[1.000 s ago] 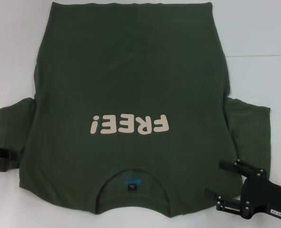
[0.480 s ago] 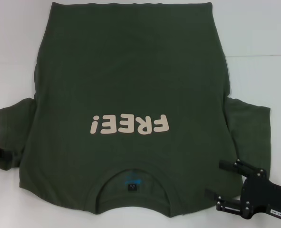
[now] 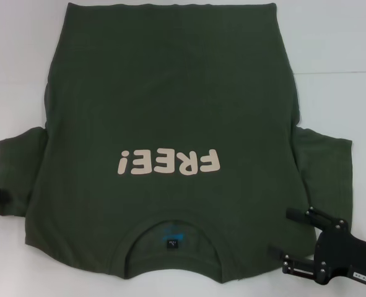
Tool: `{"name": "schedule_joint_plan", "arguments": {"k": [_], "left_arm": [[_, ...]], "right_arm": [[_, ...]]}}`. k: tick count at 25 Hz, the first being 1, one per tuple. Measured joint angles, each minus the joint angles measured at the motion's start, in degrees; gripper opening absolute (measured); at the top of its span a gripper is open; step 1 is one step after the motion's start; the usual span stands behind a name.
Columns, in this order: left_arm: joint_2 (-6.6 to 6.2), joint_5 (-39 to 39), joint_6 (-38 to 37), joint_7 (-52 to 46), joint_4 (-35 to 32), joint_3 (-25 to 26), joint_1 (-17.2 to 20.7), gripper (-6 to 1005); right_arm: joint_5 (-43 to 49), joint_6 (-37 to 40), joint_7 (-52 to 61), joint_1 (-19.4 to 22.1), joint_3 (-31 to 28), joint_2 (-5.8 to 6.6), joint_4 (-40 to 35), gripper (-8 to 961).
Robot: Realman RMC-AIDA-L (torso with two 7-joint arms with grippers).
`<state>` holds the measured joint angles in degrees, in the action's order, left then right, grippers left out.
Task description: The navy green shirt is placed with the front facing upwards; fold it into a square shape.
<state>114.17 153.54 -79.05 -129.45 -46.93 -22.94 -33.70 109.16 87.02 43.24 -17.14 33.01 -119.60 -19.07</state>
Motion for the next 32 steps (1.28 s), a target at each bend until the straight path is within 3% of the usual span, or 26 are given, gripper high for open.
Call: {"name": "schedule_joint_plan", "arguments": {"k": [21,32], "left_arm": [[-1.24,-0.70,0.02,-4.32,-11.10,0.11,-1.40,4],[-2.20,-7.75,-10.57,-8.68,-14.84,-0.16,-3.06,7]], "right_arm": [[0.00,0.21,0.00,-0.07,-0.32,-0.09,0.00,899],[0.00,0.27,0.00,0.00,-0.32,-0.09,0.00,899]]}}
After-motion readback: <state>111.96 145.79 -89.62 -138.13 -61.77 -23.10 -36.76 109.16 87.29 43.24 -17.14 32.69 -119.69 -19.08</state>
